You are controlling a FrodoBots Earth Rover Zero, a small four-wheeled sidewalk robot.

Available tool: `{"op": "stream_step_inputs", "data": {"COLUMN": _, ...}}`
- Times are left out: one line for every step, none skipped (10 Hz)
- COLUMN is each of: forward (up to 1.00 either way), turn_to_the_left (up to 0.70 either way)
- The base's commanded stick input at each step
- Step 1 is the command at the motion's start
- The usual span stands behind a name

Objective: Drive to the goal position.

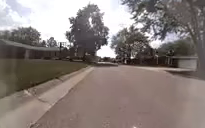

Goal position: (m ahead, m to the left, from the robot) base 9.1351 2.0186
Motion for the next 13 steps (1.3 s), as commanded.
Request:
{"op": "stream_step_inputs", "data": {"forward": 1.00, "turn_to_the_left": 0.03}}
{"op": "stream_step_inputs", "data": {"forward": 1.00, "turn_to_the_left": 0.03}}
{"op": "stream_step_inputs", "data": {"forward": 1.00, "turn_to_the_left": 0.02}}
{"op": "stream_step_inputs", "data": {"forward": 1.00, "turn_to_the_left": 0.03}}
{"op": "stream_step_inputs", "data": {"forward": 1.00, "turn_to_the_left": 0.02}}
{"op": "stream_step_inputs", "data": {"forward": 1.00, "turn_to_the_left": 0.03}}
{"op": "stream_step_inputs", "data": {"forward": 1.00, "turn_to_the_left": 0.03}}
{"op": "stream_step_inputs", "data": {"forward": 1.00, "turn_to_the_left": 0.03}}
{"op": "stream_step_inputs", "data": {"forward": 1.00, "turn_to_the_left": 0.03}}
{"op": "stream_step_inputs", "data": {"forward": 1.00, "turn_to_the_left": 0.03}}
{"op": "stream_step_inputs", "data": {"forward": 1.00, "turn_to_the_left": 0.02}}
{"op": "stream_step_inputs", "data": {"forward": 1.00, "turn_to_the_left": 0.03}}
{"op": "stream_step_inputs", "data": {"forward": 1.00, "turn_to_the_left": 0.02}}
